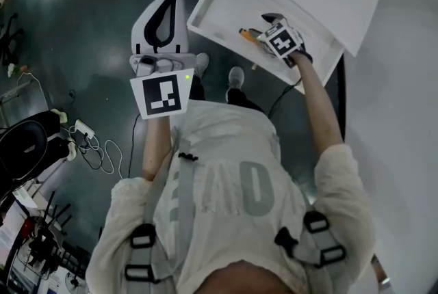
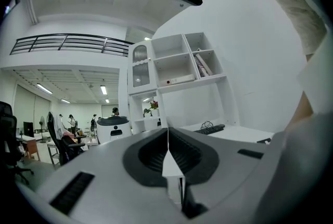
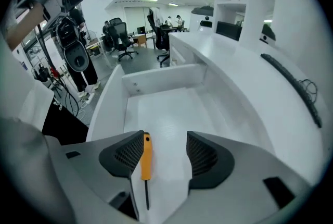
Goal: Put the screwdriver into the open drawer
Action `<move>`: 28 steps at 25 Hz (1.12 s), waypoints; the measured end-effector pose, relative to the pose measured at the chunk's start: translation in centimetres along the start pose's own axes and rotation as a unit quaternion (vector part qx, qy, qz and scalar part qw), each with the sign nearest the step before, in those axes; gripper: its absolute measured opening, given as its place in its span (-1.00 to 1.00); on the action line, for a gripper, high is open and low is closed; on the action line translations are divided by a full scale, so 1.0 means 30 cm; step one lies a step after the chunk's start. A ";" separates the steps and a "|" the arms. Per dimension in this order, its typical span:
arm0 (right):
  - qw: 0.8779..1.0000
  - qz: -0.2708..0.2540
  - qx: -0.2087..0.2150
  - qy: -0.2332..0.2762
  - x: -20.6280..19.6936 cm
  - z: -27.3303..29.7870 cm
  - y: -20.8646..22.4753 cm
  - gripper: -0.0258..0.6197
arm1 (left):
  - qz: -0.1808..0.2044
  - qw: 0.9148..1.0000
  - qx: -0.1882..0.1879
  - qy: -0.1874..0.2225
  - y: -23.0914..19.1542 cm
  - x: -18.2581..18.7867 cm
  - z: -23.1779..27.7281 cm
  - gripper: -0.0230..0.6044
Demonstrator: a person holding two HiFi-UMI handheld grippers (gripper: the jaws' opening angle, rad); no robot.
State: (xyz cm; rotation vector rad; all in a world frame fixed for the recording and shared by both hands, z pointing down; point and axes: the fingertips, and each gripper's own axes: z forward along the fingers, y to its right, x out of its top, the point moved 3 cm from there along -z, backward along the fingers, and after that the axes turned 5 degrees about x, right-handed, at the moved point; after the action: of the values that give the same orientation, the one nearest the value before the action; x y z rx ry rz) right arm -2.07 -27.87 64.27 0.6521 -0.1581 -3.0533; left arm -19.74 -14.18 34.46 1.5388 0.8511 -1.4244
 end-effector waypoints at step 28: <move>0.762 0.162 -0.378 0.500 0.233 -1.084 -0.101 -0.90 | -0.002 0.984 -0.147 0.098 0.275 0.224 0.151 -0.91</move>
State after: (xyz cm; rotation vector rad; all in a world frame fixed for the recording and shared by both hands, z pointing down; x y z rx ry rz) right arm 4.85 -28.21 31.59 1.7167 0.8100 -1.7738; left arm -13.35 -22.11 28.97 1.4638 1.1302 -1.1030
